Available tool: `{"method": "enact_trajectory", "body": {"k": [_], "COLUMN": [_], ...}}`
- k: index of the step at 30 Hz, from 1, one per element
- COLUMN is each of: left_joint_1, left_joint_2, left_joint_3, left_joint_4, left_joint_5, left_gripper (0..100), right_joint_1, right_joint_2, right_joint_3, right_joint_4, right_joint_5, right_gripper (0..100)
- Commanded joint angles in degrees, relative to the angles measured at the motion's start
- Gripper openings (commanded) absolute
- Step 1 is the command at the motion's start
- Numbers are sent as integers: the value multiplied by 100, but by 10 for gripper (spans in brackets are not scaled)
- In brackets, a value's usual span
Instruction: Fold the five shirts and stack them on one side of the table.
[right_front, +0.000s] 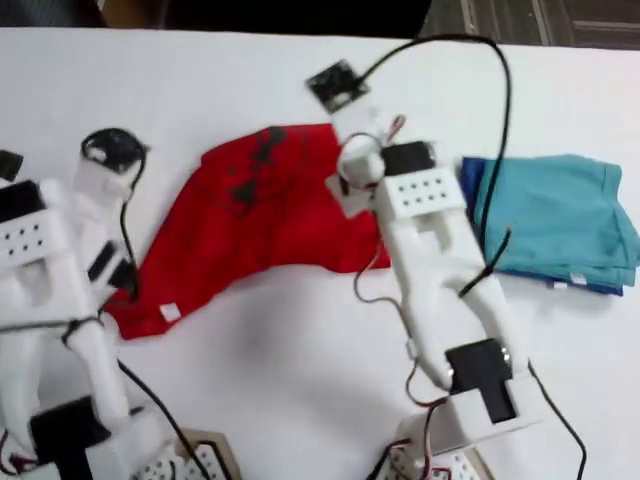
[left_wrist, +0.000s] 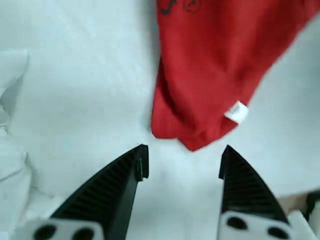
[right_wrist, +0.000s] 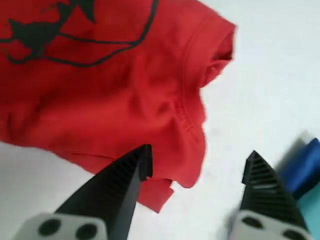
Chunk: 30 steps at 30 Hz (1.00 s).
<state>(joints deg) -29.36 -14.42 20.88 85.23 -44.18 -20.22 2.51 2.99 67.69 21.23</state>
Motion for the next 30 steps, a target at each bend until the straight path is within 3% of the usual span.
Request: {"method": "enact_trajectory", "body": {"k": [1,11,20,27,30], "left_joint_1": [193,1231,1495,615,448], "left_joint_2": [422,1442,2295,3182,3516], "left_joint_3": [391,699,514,-1314,-2246], "left_joint_4": [-818,-2057,-3543,-3077,-2505], "left_joint_5": [211,1064,2154,4211,4519], "left_gripper": [249,249,249,249,249], "right_joint_1": [-312,-356,84,497,646], "right_joint_2": [-259,1165,2879,4338,4637], "right_joint_3": [79,677,-1187,-3543,-4316], "right_joint_4": [84,-910,-1358,-1314,-1138], "right_joint_5": [26,26,26,0,-9], "right_gripper": [298,298,298,298,298]}}
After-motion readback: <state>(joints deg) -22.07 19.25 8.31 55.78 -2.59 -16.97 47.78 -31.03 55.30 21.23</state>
